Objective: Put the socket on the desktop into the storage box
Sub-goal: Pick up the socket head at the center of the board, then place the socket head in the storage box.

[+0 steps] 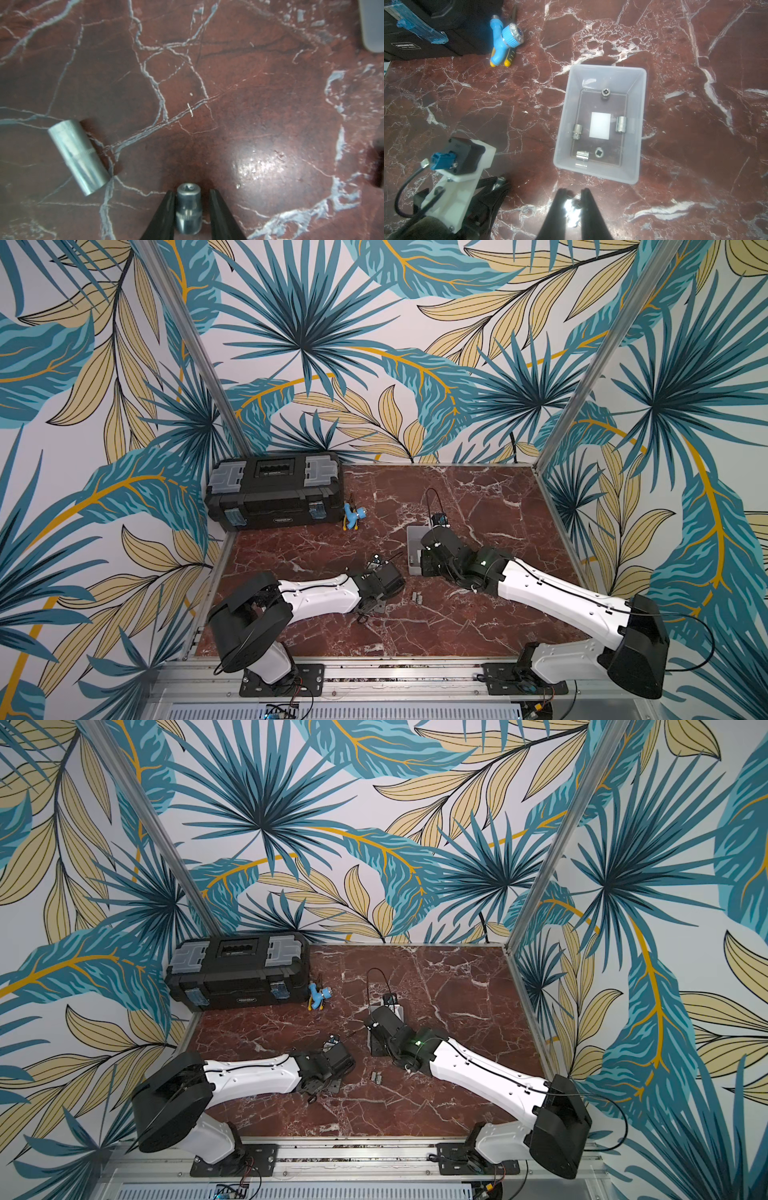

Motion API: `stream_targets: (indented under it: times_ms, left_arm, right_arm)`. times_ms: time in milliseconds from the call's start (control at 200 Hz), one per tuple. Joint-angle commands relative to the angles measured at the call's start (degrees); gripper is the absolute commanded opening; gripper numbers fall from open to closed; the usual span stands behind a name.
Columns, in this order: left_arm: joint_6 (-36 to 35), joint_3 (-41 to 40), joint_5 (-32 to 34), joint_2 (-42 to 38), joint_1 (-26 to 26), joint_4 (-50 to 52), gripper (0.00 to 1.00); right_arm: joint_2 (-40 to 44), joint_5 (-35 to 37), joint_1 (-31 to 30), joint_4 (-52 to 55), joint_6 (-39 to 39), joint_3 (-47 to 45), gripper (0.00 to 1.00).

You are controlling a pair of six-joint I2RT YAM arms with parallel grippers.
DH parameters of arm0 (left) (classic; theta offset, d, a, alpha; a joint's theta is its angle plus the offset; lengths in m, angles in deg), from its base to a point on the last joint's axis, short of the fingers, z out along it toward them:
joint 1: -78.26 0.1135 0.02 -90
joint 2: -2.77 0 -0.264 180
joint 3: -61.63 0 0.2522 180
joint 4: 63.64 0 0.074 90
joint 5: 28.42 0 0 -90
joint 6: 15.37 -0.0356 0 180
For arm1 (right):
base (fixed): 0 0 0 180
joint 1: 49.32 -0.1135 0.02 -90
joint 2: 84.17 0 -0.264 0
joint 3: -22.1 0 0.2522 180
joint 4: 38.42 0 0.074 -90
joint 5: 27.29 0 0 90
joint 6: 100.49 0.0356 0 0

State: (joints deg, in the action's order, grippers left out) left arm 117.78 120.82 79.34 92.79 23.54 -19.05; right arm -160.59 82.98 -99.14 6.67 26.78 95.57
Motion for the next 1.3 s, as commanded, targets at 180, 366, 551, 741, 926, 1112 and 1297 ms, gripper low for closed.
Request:
stream_targets:
  times_ms: [180,366,551,741,926,1112,1297]
  left_arm:
    - [0.12,1.77,0.61,0.61,-0.21,2.45,0.15]
    - [0.39,0.25,1.51,-2.07,-0.28,1.11,0.01]
    - [0.96,-2.97,3.68,-11.08,-0.26,-1.15,0.00]
    - [0.66,-5.90,4.51,-22.15,-0.26,-3.62,0.00]
    - [-0.06,-7.46,6.26,-29.00,-0.25,-2.80,0.00]
    - [-1.48,-7.37,5.05,-30.44,-0.05,-4.96,0.00]
    - [-2.71,-5.82,2.83,-28.74,-0.04,-7.78,0.00]
  right_arm:
    - [1.63,1.38,0.07,-0.31,0.46,-1.16,0.18]
    - [-0.40,-0.08,0.32,-0.30,-0.49,0.00,0.19]
    - [-4.92,-2.34,0.43,-0.01,-1.45,3.17,0.26]
    - [-10.14,-2.01,0.58,0.83,-2.28,7.59,0.49]
    - [-11.38,-0.05,2.13,1.88,-1.54,9.45,0.50]
    - [-5.77,1.79,6.29,2.34,-0.05,5.47,0.53]
    - [-0.10,1.84,10.12,3.65,1.44,0.57,0.54]
